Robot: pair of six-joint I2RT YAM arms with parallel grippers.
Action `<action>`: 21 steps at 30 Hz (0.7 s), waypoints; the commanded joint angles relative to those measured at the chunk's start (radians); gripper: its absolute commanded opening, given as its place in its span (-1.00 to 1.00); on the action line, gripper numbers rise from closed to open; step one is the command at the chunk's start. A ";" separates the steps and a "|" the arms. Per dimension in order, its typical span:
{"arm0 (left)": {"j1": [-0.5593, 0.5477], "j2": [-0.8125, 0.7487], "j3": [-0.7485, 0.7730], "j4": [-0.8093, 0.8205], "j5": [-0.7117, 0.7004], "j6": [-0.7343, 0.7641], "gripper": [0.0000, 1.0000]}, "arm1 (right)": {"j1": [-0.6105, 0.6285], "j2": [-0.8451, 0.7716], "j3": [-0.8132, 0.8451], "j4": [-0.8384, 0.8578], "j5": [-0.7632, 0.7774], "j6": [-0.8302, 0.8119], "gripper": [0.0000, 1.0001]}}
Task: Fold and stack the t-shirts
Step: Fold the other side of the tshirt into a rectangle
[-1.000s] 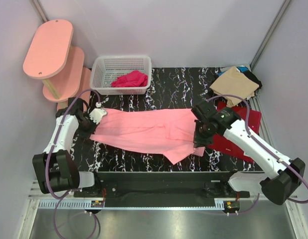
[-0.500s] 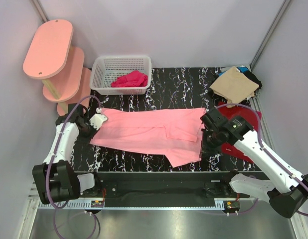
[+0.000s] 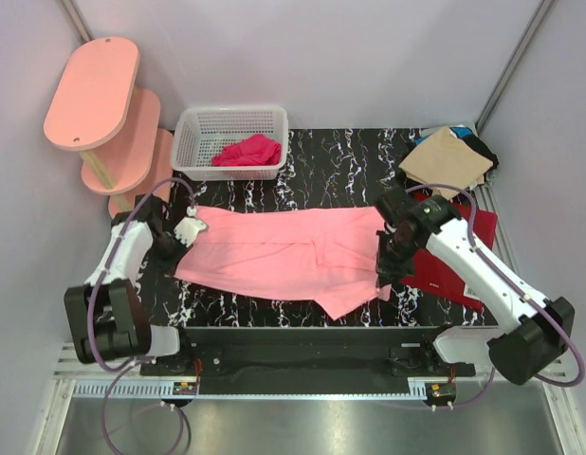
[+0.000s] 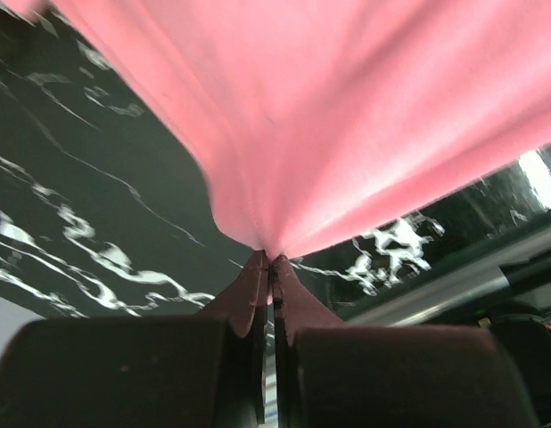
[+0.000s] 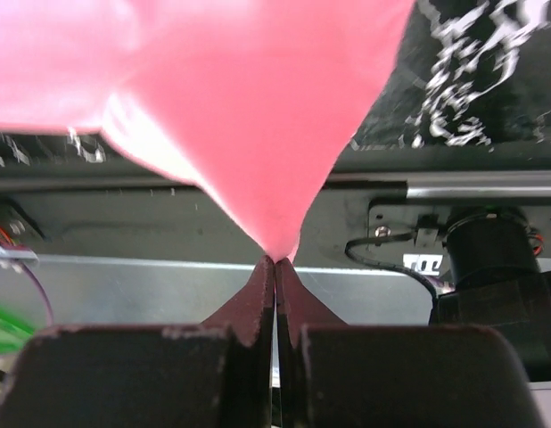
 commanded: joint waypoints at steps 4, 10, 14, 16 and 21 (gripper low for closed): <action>0.003 0.229 0.223 0.068 0.046 -0.034 -1.00 | -0.148 0.114 0.101 0.042 0.049 -0.093 -1.00; 0.003 0.358 0.308 0.080 0.045 -0.048 -1.00 | -0.208 0.141 0.117 0.127 0.042 -0.076 -1.00; -0.003 0.402 0.343 0.083 0.045 -0.057 -1.00 | -0.222 0.166 0.172 0.148 0.046 -0.062 -1.00; -0.012 0.409 0.359 0.083 0.046 -0.060 -1.00 | -0.223 0.180 0.205 0.151 0.054 -0.062 -1.00; -0.033 0.418 0.414 0.083 0.051 -0.077 -1.00 | -0.237 0.223 0.271 0.170 0.059 -0.062 -1.00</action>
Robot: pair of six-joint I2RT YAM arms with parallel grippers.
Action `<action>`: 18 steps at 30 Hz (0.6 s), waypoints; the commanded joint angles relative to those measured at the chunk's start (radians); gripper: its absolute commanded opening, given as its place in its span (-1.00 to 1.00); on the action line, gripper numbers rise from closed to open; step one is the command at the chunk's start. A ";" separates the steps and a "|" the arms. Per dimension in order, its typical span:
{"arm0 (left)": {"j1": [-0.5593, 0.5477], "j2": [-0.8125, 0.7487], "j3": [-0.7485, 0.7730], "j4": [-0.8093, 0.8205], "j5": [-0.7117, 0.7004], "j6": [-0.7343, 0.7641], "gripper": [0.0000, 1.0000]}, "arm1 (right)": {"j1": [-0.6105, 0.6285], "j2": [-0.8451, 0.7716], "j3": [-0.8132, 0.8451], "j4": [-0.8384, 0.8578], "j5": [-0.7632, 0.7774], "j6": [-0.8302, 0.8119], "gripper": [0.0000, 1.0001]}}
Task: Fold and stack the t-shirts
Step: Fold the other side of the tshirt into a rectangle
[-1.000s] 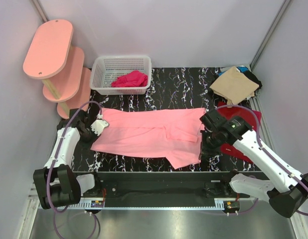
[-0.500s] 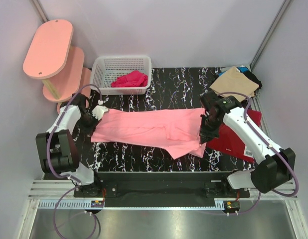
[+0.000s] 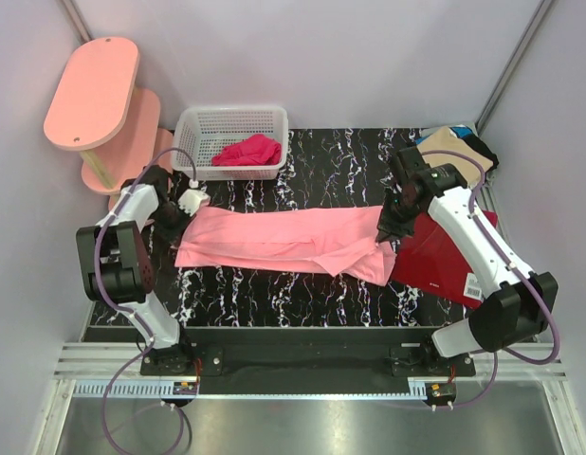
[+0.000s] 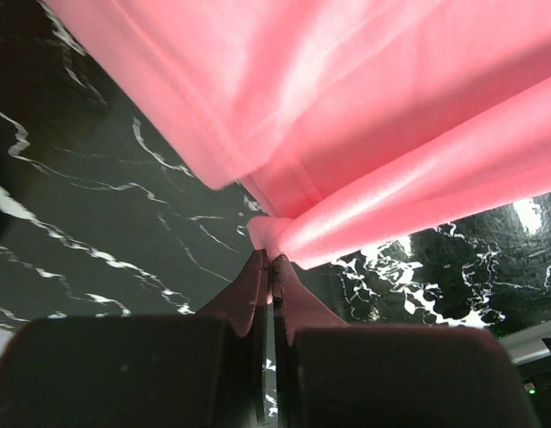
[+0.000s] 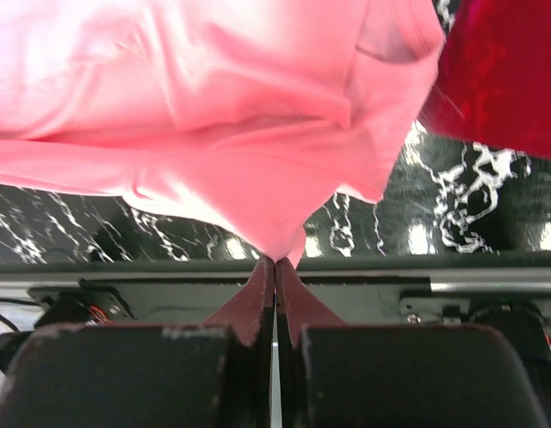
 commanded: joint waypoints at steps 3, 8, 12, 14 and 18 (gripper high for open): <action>-0.034 0.006 0.107 0.013 0.029 -0.029 -1.00 | -0.021 0.041 0.075 0.052 0.033 -0.002 -1.00; -0.062 0.018 0.134 0.014 0.025 -0.041 -1.00 | -0.042 0.075 0.087 0.078 0.040 -0.010 -1.00; -0.074 0.054 0.154 0.013 0.015 -0.045 -1.00 | -0.065 0.102 0.104 0.106 0.045 -0.018 -1.00; -0.074 0.068 0.162 0.014 0.009 -0.046 -1.00 | -0.080 0.124 0.121 0.116 0.048 -0.021 -1.00; -0.073 0.089 0.174 0.023 -0.009 -0.043 -1.00 | -0.097 0.167 0.142 0.144 0.040 -0.022 -1.00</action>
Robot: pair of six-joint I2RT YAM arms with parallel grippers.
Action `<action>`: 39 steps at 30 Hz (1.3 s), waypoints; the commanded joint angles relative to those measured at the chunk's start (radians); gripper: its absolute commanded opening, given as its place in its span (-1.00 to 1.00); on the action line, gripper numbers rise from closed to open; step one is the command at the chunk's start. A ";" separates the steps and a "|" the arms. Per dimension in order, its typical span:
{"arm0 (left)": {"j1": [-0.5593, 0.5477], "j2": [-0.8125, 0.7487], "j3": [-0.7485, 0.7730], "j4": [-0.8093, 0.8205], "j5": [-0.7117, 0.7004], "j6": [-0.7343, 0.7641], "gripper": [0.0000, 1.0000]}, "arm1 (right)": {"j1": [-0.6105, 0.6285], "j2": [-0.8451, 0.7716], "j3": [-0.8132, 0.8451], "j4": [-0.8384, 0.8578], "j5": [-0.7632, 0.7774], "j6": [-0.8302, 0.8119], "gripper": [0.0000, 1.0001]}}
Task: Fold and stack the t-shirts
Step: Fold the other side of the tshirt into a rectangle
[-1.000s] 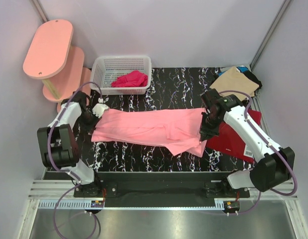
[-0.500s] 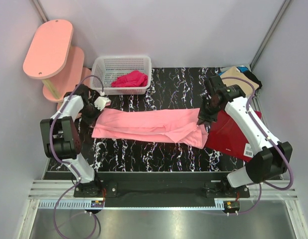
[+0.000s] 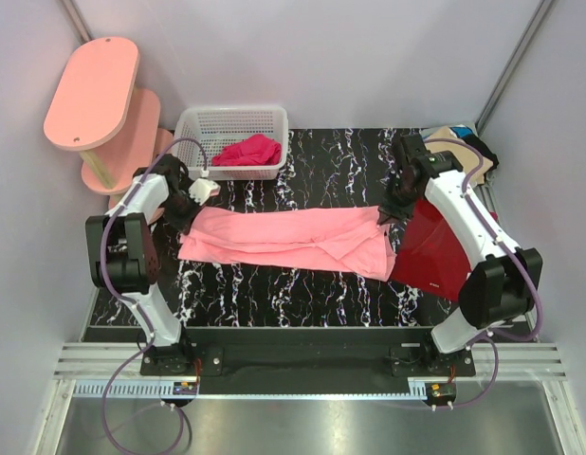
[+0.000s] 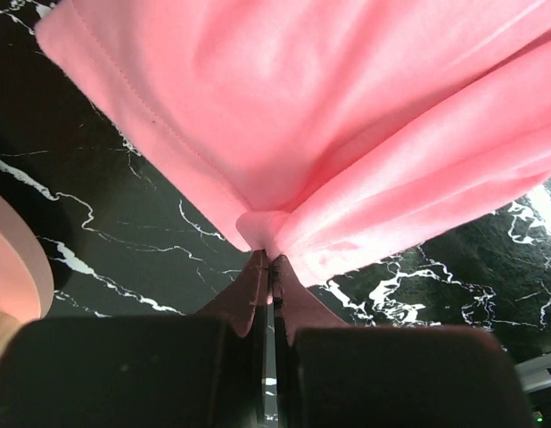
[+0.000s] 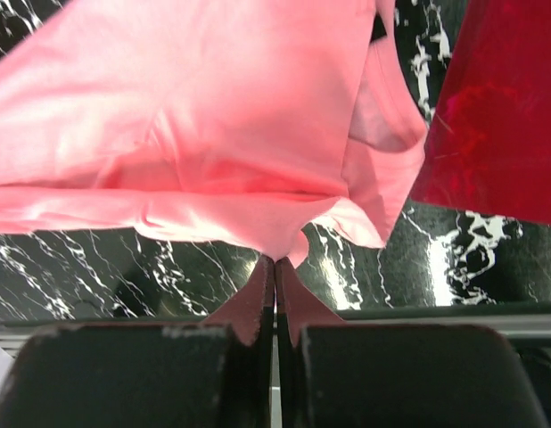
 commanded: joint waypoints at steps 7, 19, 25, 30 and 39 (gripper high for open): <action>0.003 0.042 0.062 0.059 -0.092 0.007 -1.00 | -0.039 0.098 0.103 0.081 0.018 -0.026 -1.00; 0.003 0.127 0.132 0.088 -0.118 -0.021 -0.83 | -0.054 0.192 0.150 0.134 0.017 0.007 -1.00; 0.003 0.108 0.138 0.127 -0.155 -0.033 0.06 | -0.061 0.272 0.182 0.164 0.014 0.032 -1.00; 0.002 0.018 0.127 0.130 -0.196 -0.033 0.98 | -0.061 0.377 0.284 0.167 0.029 0.053 -0.64; -0.155 -0.265 -0.173 0.127 -0.136 -0.059 0.97 | -0.062 0.597 0.614 0.072 0.170 0.046 0.32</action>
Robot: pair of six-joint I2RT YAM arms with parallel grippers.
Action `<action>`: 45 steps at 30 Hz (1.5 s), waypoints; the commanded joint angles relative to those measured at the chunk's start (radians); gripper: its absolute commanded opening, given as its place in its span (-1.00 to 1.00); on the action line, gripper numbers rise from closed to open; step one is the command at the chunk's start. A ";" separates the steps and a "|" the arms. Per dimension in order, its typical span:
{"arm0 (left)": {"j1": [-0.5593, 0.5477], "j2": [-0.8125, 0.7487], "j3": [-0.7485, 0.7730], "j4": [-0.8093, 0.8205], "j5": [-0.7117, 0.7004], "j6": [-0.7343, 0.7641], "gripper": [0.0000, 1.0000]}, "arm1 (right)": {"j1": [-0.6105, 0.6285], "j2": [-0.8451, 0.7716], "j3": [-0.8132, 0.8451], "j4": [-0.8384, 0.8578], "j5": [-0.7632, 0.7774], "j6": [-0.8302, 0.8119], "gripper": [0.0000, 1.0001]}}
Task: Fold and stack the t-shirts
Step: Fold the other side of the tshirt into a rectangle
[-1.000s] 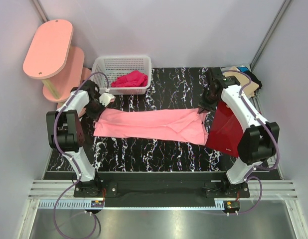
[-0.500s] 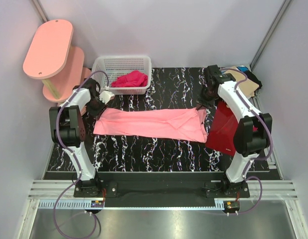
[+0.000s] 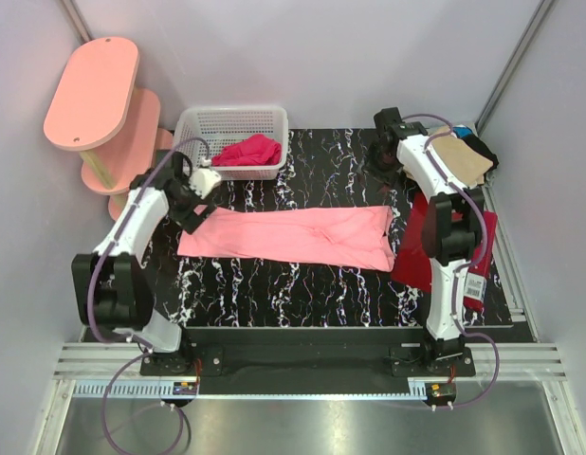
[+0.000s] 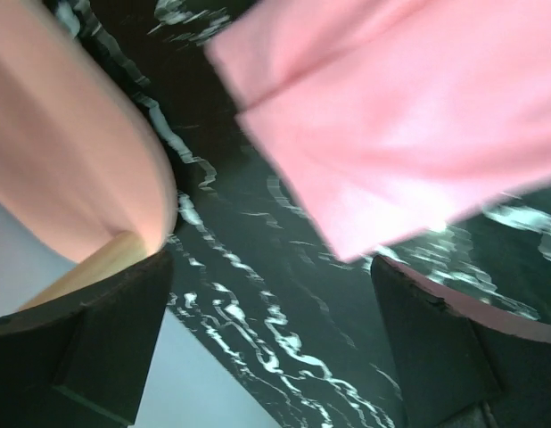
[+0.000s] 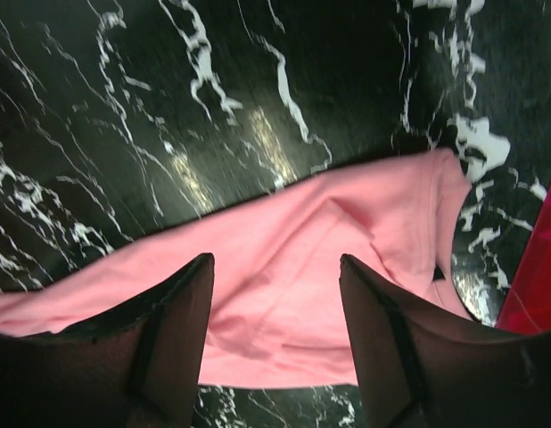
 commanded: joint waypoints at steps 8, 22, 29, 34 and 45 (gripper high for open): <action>-0.108 0.100 -0.152 0.089 -0.013 -0.035 0.98 | 0.076 -0.256 -0.203 0.044 -0.031 0.013 0.21; -0.024 0.154 -0.195 0.137 -0.016 -0.001 0.98 | 0.188 -0.367 -0.682 0.153 -0.047 0.059 0.15; 0.022 0.123 -0.271 0.169 -0.016 0.031 0.98 | 0.136 -0.239 -0.644 0.158 0.034 0.042 0.12; 0.062 0.114 -0.334 0.200 -0.039 0.063 0.98 | 0.052 -0.210 -0.676 0.187 0.059 0.035 0.11; 0.106 -0.044 -0.472 0.191 -0.043 0.117 0.98 | -0.005 -0.216 -0.684 0.203 -0.004 0.010 0.06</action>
